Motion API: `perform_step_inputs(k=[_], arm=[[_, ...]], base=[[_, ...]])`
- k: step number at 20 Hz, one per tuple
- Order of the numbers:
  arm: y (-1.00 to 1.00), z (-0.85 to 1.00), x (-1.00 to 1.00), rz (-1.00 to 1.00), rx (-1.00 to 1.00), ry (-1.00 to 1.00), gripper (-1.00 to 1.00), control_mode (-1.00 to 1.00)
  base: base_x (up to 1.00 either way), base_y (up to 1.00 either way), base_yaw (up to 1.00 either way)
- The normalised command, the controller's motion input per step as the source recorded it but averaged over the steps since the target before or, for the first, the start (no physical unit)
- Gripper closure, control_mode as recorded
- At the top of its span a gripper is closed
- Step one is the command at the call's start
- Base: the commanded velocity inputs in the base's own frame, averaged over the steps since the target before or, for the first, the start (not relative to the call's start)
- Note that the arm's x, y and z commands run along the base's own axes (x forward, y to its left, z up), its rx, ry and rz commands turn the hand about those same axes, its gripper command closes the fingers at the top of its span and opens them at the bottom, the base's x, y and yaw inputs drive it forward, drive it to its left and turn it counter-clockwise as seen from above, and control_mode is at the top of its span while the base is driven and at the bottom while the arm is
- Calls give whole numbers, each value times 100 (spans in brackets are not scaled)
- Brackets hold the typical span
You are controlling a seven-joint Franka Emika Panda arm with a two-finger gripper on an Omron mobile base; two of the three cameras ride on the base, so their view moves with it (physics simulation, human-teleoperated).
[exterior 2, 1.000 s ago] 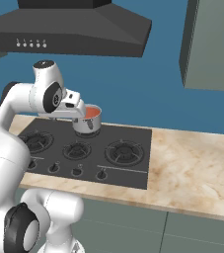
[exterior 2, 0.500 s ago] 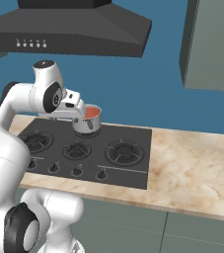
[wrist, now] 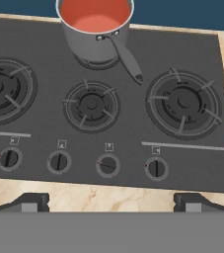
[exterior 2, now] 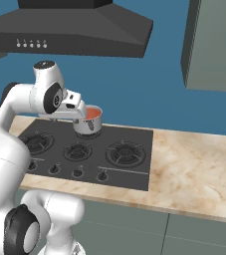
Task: Wait until the marinara sauce is simmered to a deep red color and then turn off the stove.
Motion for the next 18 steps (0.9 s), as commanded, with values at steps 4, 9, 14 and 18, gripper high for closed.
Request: perform_step_inputs(k=[4, 9, 14, 18], arm=[[0, 0, 0, 0, 0, 0, -100, -100], [0, 0, 0, 0, 0, 0, -100, -100], [0, 0, 0, 0, 0, 0, -100, -100], [0, 0, 0, 0, 0, 0, -100, -100]], base=[[0, 0, 0], [0, 0, 0], [0, 0, 0], [0, 0, 0]])
